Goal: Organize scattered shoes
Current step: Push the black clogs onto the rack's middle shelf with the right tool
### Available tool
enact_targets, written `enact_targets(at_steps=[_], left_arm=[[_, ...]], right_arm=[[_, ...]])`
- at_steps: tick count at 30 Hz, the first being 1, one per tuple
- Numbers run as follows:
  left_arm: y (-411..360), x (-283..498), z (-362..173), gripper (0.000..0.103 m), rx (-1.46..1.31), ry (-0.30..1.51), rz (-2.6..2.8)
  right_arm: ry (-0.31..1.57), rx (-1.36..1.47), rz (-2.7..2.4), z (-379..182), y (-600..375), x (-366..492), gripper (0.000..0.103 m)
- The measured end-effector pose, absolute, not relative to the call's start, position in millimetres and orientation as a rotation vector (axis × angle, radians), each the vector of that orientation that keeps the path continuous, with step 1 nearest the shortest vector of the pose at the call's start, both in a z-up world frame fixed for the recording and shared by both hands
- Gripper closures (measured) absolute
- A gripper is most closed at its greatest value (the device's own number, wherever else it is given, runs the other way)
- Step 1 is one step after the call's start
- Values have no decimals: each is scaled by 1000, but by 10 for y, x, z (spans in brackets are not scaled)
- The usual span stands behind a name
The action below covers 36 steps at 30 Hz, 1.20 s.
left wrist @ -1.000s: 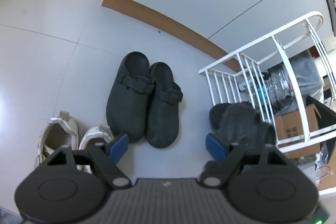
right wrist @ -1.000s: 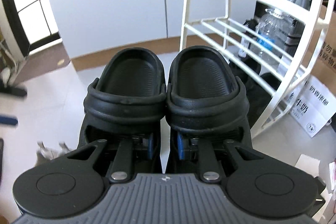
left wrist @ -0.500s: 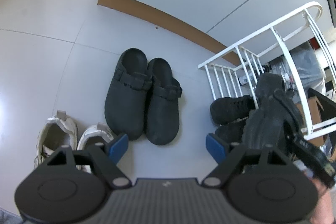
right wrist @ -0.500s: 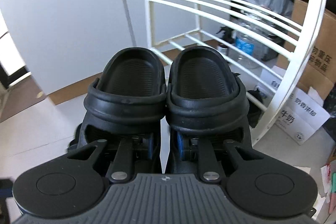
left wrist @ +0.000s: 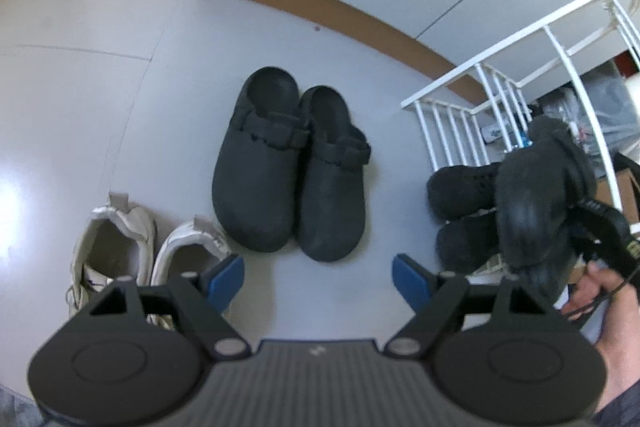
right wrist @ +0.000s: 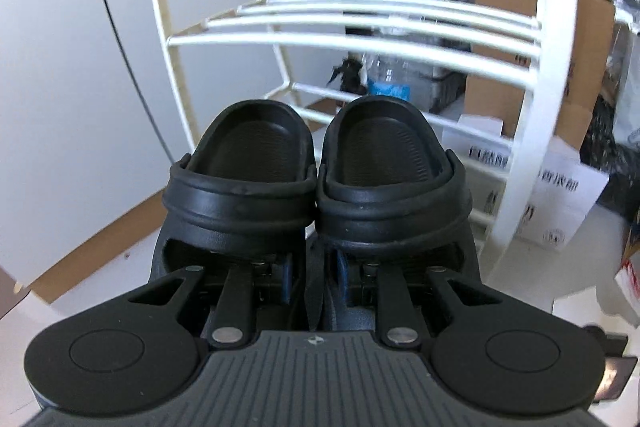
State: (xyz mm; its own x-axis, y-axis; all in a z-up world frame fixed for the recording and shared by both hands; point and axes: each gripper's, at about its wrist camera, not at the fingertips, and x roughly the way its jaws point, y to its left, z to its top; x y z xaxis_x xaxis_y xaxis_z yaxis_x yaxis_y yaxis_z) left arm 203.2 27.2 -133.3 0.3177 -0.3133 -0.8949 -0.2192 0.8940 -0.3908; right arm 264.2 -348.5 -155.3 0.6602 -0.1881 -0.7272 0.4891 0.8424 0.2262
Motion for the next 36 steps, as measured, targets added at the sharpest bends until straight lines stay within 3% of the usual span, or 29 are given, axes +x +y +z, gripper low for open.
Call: enact_targets(at_steps=[36], left_arm=[[168,2074,-1491,20,-511,1329,-104]], right_arm=[[619,467,-747,-1904,-4172,3532,79]])
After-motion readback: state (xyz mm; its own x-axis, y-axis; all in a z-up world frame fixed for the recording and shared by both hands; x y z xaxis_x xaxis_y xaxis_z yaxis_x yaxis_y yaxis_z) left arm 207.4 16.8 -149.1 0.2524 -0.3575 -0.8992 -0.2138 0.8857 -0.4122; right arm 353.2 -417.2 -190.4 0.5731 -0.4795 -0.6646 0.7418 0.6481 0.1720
